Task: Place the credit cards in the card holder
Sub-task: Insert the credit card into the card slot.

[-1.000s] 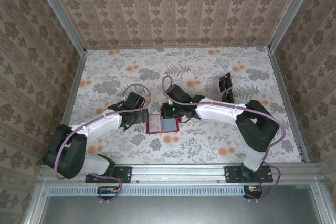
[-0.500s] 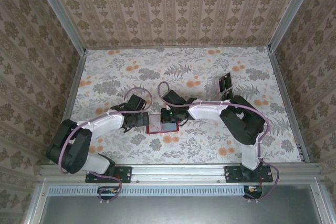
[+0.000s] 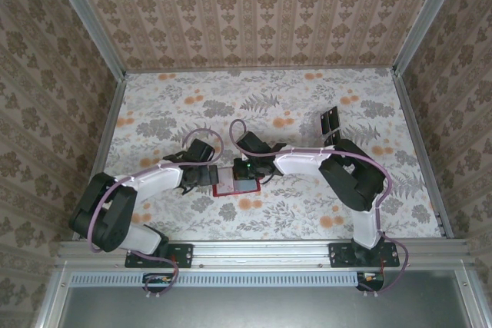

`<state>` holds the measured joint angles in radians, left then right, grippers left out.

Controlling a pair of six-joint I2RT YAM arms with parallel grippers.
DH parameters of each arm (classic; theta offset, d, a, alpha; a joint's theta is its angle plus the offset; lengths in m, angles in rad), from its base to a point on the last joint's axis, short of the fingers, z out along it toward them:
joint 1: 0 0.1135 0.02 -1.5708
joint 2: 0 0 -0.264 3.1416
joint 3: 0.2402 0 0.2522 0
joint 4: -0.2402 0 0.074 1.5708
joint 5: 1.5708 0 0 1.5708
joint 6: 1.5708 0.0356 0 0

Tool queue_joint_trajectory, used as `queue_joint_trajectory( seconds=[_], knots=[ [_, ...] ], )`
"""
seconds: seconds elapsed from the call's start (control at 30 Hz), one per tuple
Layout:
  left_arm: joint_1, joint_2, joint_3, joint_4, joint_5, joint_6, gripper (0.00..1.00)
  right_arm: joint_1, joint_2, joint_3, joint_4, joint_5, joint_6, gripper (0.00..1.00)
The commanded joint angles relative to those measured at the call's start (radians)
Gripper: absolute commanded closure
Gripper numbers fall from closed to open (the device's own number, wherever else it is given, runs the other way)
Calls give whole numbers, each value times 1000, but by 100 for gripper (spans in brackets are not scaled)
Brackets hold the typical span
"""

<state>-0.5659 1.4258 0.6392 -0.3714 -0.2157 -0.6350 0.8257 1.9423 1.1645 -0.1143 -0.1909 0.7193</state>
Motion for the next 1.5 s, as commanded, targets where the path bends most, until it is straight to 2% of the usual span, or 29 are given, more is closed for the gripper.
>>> queue_joint_trajectory(
  seconds=[0.0,1.13,1.47],
  knots=[
    [0,22,-25,26,16,-6,0,9,-52,4,-5,9,13,100],
    [0,35,-41,55,33,-8,0,35,70,92,-19,-32,12,100],
    [-1,15,-31,36,34,-5,0,37,14,91,-27,-29,2,100]
  ],
)
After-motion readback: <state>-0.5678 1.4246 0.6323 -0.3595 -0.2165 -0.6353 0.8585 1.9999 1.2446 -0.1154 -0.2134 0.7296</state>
